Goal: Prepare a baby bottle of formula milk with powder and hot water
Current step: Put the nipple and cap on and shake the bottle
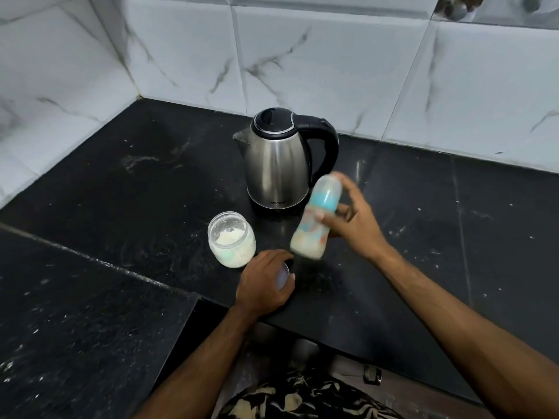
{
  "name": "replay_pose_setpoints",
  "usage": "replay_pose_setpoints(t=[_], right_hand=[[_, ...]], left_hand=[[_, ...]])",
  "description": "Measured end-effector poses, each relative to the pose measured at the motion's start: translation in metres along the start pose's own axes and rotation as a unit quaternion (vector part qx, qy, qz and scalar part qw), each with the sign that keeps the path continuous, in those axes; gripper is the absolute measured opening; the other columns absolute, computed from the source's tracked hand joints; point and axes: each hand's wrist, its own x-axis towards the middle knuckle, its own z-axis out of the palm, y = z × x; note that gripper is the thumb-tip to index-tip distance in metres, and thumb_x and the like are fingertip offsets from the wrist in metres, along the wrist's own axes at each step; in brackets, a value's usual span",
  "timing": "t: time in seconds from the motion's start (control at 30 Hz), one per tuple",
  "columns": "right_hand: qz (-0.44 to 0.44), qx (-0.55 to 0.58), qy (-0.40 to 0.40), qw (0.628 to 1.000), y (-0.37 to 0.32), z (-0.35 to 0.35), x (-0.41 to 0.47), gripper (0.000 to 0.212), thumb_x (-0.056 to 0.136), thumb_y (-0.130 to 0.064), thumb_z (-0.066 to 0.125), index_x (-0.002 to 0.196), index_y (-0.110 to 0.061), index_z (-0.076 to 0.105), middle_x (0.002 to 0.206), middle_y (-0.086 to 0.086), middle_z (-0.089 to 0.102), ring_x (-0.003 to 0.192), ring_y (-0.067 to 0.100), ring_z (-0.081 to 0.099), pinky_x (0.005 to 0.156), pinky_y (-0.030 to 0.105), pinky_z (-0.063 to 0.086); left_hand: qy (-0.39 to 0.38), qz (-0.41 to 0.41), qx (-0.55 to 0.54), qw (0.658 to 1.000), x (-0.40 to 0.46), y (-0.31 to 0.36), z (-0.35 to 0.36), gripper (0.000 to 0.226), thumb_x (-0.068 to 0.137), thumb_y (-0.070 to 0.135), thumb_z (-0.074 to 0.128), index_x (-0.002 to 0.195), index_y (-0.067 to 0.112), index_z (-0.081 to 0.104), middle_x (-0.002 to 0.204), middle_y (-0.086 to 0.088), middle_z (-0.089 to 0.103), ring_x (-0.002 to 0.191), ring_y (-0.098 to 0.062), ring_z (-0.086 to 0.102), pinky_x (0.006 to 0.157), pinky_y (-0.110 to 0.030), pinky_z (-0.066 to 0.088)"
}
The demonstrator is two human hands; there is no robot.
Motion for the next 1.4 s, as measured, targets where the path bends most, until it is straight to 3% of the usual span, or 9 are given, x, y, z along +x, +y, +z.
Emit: replay_pose_setpoints(t=[0.07,0.13,0.3,0.5,0.7,0.87,1.07,1.27,1.4], right_hand=[[-0.012,0.084,0.114,0.99,-0.007,-0.007,0.012,0.077,0.075,-0.025,0.075,0.141,-0.031,0.035,0.108,0.012,0.071,0.093,0.025,0.073,0.066,0.039,0.061],[-0.016,0.129,0.143,0.981,-0.008,-0.012,0.017,0.08,0.078,-0.027,0.073,0.145,-0.029,0.031,0.107,0.01,0.071,0.098,0.027,0.072,0.069,0.043,0.061],[0.043,-0.051,-0.075,0.995,0.006,0.0,-0.007,0.081,0.076,-0.018,0.075,0.143,-0.032,0.033,0.115,0.014,0.069,0.099,0.026,0.072,0.071,0.039,0.061],[-0.001,0.135,0.127,0.983,-0.004,-0.012,0.017,0.08,0.081,-0.023,0.07,0.148,-0.026,0.028,0.1,0.002,0.076,0.098,0.027,0.072,0.07,0.043,0.061],[0.053,-0.043,-0.09,0.994,0.003,-0.002,-0.011,0.081,0.075,-0.016,0.075,0.143,-0.031,0.033,0.112,0.014,0.071,0.098,0.026,0.073,0.07,0.036,0.06],[-0.008,0.112,0.117,0.987,-0.01,-0.011,0.016,0.067,0.087,-0.016,0.067,0.144,-0.027,0.032,0.094,-0.002,0.076,0.091,0.02,0.073,0.064,0.036,0.061],[0.033,-0.049,-0.091,0.994,0.009,-0.001,-0.006,0.078,0.079,-0.008,0.074,0.141,-0.034,0.033,0.119,0.017,0.067,0.099,0.023,0.072,0.069,0.034,0.06],[-0.008,0.111,0.122,0.986,-0.004,-0.011,0.019,0.079,0.078,-0.025,0.072,0.146,-0.028,0.03,0.101,0.004,0.074,0.097,0.029,0.072,0.073,0.047,0.061],[0.047,-0.027,-0.061,0.997,0.004,-0.002,-0.005,0.081,0.076,-0.017,0.073,0.144,-0.031,0.031,0.108,0.009,0.072,0.096,0.025,0.073,0.07,0.04,0.061]], left_hand=[[0.012,-0.001,-0.007,1.0,-0.001,0.001,0.0,0.039,0.082,0.039,0.062,0.115,0.018,0.067,0.116,0.007,0.067,0.108,-0.011,0.059,0.096,-0.02,0.041],[0.015,0.003,-0.006,1.0,-0.001,0.001,0.0,0.039,0.082,0.039,0.063,0.115,0.018,0.067,0.116,0.007,0.067,0.108,-0.011,0.059,0.096,-0.021,0.042],[-0.015,0.004,0.011,1.0,0.001,-0.002,0.0,0.044,0.084,0.044,0.058,0.119,0.019,0.065,0.116,0.007,0.066,0.107,-0.01,0.057,0.094,-0.019,0.041],[0.01,-0.002,-0.004,1.0,-0.002,0.001,-0.001,0.04,0.083,0.041,0.061,0.115,0.018,0.068,0.117,0.006,0.067,0.109,-0.01,0.058,0.097,-0.014,0.034],[-0.007,0.002,-0.005,1.0,0.001,0.0,0.0,0.039,0.082,0.039,0.063,0.114,0.018,0.067,0.114,0.007,0.067,0.104,-0.012,0.058,0.09,-0.015,0.036],[0.018,0.0,-0.012,1.0,-0.002,0.001,0.0,0.039,0.082,0.039,0.062,0.114,0.018,0.068,0.117,0.006,0.067,0.108,-0.01,0.058,0.096,-0.016,0.037],[-0.011,-0.004,0.002,1.0,0.001,-0.001,0.0,0.045,0.082,0.043,0.058,0.118,0.017,0.066,0.115,0.005,0.067,0.105,-0.014,0.058,0.092,-0.02,0.041],[0.02,0.003,-0.012,1.0,-0.002,0.001,0.0,0.038,0.082,0.039,0.062,0.115,0.019,0.067,0.117,0.008,0.067,0.108,-0.011,0.059,0.095,-0.025,0.045],[-0.001,0.005,-0.001,1.0,0.0,-0.002,0.001,0.044,0.084,0.043,0.058,0.12,0.019,0.066,0.119,0.007,0.066,0.109,-0.011,0.057,0.095,-0.023,0.044]])
